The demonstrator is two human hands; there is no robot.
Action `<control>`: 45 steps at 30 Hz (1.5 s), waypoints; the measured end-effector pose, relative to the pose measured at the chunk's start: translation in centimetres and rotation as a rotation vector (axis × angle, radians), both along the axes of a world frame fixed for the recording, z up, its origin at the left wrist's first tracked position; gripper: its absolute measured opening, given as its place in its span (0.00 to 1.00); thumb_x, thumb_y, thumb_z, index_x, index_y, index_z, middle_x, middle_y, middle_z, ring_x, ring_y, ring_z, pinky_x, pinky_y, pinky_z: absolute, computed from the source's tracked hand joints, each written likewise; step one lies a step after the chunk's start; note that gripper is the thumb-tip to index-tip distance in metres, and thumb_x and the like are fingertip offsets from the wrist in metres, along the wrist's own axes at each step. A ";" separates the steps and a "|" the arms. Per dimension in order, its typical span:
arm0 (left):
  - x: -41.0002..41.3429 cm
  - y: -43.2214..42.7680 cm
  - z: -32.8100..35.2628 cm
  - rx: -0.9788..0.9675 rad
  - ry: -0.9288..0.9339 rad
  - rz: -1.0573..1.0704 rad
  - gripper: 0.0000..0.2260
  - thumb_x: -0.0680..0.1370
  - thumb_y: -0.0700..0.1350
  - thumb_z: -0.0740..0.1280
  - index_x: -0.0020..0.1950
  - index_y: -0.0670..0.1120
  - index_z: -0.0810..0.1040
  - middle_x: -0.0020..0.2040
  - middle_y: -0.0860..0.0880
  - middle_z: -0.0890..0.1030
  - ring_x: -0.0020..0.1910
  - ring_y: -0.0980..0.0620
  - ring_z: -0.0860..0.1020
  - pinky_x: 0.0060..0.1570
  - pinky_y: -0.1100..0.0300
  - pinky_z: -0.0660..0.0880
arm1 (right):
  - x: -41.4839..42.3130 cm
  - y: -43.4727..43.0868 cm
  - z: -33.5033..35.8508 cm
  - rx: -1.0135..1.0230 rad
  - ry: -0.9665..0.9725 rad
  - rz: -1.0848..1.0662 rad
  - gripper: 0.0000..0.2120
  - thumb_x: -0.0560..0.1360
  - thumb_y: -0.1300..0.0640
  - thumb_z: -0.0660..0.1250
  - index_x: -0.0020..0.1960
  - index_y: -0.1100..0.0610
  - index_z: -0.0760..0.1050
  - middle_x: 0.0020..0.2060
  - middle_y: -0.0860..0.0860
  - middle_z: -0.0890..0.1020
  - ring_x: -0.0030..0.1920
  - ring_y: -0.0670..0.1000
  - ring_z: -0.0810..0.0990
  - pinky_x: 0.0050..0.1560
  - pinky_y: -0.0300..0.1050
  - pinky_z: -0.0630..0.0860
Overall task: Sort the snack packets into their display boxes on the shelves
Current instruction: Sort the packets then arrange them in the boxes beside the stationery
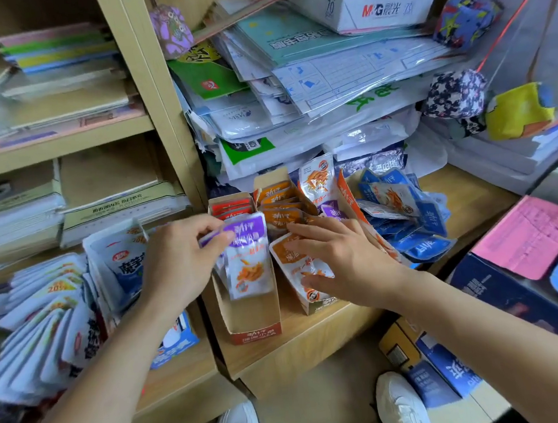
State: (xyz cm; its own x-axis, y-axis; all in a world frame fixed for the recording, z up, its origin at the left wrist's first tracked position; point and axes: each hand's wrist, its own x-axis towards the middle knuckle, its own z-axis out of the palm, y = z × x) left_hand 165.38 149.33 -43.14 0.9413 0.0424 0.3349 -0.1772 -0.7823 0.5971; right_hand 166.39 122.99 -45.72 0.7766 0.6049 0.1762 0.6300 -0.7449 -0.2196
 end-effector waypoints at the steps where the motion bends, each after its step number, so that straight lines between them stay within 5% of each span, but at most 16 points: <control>1: 0.1 0.0 0.1 -0.041 -0.059 0.044 0.05 0.77 0.48 0.73 0.45 0.48 0.83 0.34 0.56 0.81 0.36 0.59 0.80 0.32 0.60 0.71 | 0.0 0.0 0.0 0.005 0.016 -0.005 0.27 0.76 0.44 0.71 0.73 0.44 0.69 0.78 0.45 0.64 0.77 0.52 0.59 0.69 0.59 0.63; 4: 0.5 0.3 0.5 -0.184 -0.219 0.184 0.08 0.78 0.49 0.72 0.43 0.45 0.81 0.33 0.54 0.80 0.34 0.64 0.78 0.31 0.64 0.69 | -0.1 0.3 0.2 0.080 0.101 -0.024 0.27 0.76 0.43 0.70 0.74 0.44 0.69 0.78 0.44 0.63 0.78 0.51 0.57 0.72 0.54 0.59; 6: 0.9 0.8 0.6 -0.380 -0.250 0.256 0.12 0.77 0.53 0.71 0.42 0.45 0.81 0.36 0.48 0.82 0.36 0.57 0.81 0.37 0.52 0.77 | -0.2 0.5 0.6 0.220 0.215 -0.046 0.28 0.76 0.43 0.71 0.74 0.46 0.69 0.76 0.44 0.67 0.77 0.49 0.60 0.74 0.48 0.60; 8: 1.2 1.0 0.7 -0.583 -0.218 0.314 0.13 0.76 0.56 0.72 0.43 0.46 0.81 0.39 0.46 0.84 0.42 0.46 0.85 0.41 0.42 0.80 | -0.3 0.6 1.3 0.407 0.353 -0.090 0.30 0.76 0.43 0.71 0.75 0.47 0.68 0.73 0.43 0.71 0.74 0.45 0.67 0.73 0.46 0.67; 11: 1.4 0.3 1.2 -0.874 -0.068 0.352 0.09 0.76 0.49 0.74 0.41 0.45 0.83 0.42 0.44 0.86 0.43 0.45 0.86 0.48 0.41 0.81 | -0.6 0.9 2.5 0.715 0.497 -0.152 0.32 0.74 0.44 0.73 0.75 0.48 0.68 0.70 0.41 0.74 0.70 0.38 0.71 0.65 0.32 0.70; 13: 1.4 -0.5 1.6 -0.962 0.037 0.333 0.07 0.77 0.47 0.75 0.41 0.45 0.83 0.41 0.45 0.86 0.41 0.48 0.85 0.49 0.44 0.83 | -0.6 1.1 3.0 0.873 0.545 -0.174 0.35 0.73 0.41 0.74 0.76 0.48 0.67 0.69 0.41 0.75 0.67 0.40 0.74 0.64 0.37 0.72; 15: 1.3 -1.5 1.9 -0.947 0.088 0.264 0.07 0.76 0.47 0.75 0.43 0.45 0.83 0.40 0.46 0.86 0.42 0.47 0.86 0.47 0.47 0.83 | -0.5 1.0 3.6 1.006 0.605 -0.180 0.39 0.69 0.38 0.74 0.76 0.47 0.65 0.70 0.43 0.75 0.66 0.43 0.77 0.64 0.47 0.75; 18: 0.7 -3.6 2.3 -0.841 0.106 0.127 0.07 0.75 0.48 0.75 0.44 0.45 0.84 0.40 0.47 0.86 0.45 0.47 0.86 0.45 0.48 0.82 | -0.5 0.5 4.6 1.060 0.653 -0.147 0.41 0.66 0.42 0.77 0.75 0.46 0.66 0.68 0.44 0.75 0.64 0.46 0.79 0.59 0.49 0.80; 21: 0.0 -6.5 2.5 -0.804 0.086 0.012 0.06 0.73 0.48 0.77 0.42 0.47 0.84 0.39 0.48 0.86 0.41 0.51 0.85 0.41 0.53 0.81 | -0.6 -0.2 4.8 1.053 0.693 -0.135 0.34 0.67 0.59 0.81 0.69 0.49 0.71 0.58 0.51 0.81 0.55 0.49 0.84 0.49 0.46 0.83; 24: -0.1 -8.2 3.0 -0.863 0.131 -0.067 0.13 0.70 0.54 0.75 0.46 0.46 0.85 0.40 0.51 0.86 0.41 0.57 0.84 0.39 0.64 0.77 | -0.5 -1.1 4.3 1.120 0.700 -0.176 0.24 0.71 0.65 0.76 0.66 0.57 0.75 0.54 0.60 0.84 0.52 0.60 0.85 0.51 0.56 0.83; 27: 0.4 -8.9 2.8 -1.029 0.322 -0.269 0.18 0.70 0.47 0.78 0.58 0.48 0.83 0.52 0.47 0.86 0.52 0.50 0.85 0.48 0.59 0.79 | -0.3 -2.3 4.1 1.341 0.708 -0.326 0.17 0.74 0.66 0.72 0.61 0.62 0.76 0.52 0.62 0.85 0.50 0.62 0.86 0.46 0.54 0.83; 30: 0.3 -10.0 2.0 -0.999 0.421 -0.406 0.25 0.68 0.37 0.77 0.64 0.47 0.77 0.57 0.45 0.85 0.58 0.46 0.83 0.57 0.50 0.79 | -0.2 -3.5 3.7 1.430 0.762 -0.461 0.18 0.74 0.64 0.73 0.62 0.66 0.74 0.53 0.64 0.84 0.49 0.64 0.85 0.43 0.53 0.82; 33: 0.1 -11.3 1.7 -0.896 0.327 -0.323 0.24 0.71 0.34 0.78 0.63 0.49 0.77 0.55 0.48 0.86 0.55 0.50 0.84 0.57 0.49 0.80 | -0.3 -4.1 3.6 1.517 0.877 -0.502 0.24 0.72 0.59 0.74 0.64 0.67 0.72 0.56 0.64 0.83 0.50 0.61 0.85 0.44 0.53 0.82; 38: 0.2 -13.1 1.7 -0.795 0.079 -0.046 0.30 0.66 0.41 0.82 0.65 0.50 0.75 0.54 0.54 0.84 0.51 0.61 0.83 0.44 0.67 0.79 | -1.1 -4.3 3.8 1.536 1.026 -0.397 0.22 0.70 0.62 0.73 0.62 0.65 0.73 0.55 0.62 0.84 0.50 0.59 0.85 0.46 0.52 0.84; 43: 0.7 -13.4 1.8 -1.004 0.151 -0.169 0.19 0.76 0.38 0.73 0.66 0.47 0.76 0.55 0.47 0.84 0.52 0.52 0.84 0.45 0.64 0.78 | -1.0 -5.2 3.4 1.680 0.956 -0.470 0.16 0.77 0.67 0.68 0.64 0.67 0.74 0.53 0.60 0.84 0.47 0.55 0.86 0.42 0.47 0.82; 45: 0.7 -13.5 1.8 -0.945 0.119 -0.202 0.18 0.77 0.35 0.72 0.65 0.47 0.77 0.53 0.47 0.85 0.51 0.52 0.84 0.45 0.65 0.79 | -0.8 -5.6 3.4 1.662 0.937 -0.485 0.17 0.77 0.66 0.68 0.66 0.66 0.73 0.55 0.59 0.84 0.50 0.57 0.86 0.45 0.49 0.83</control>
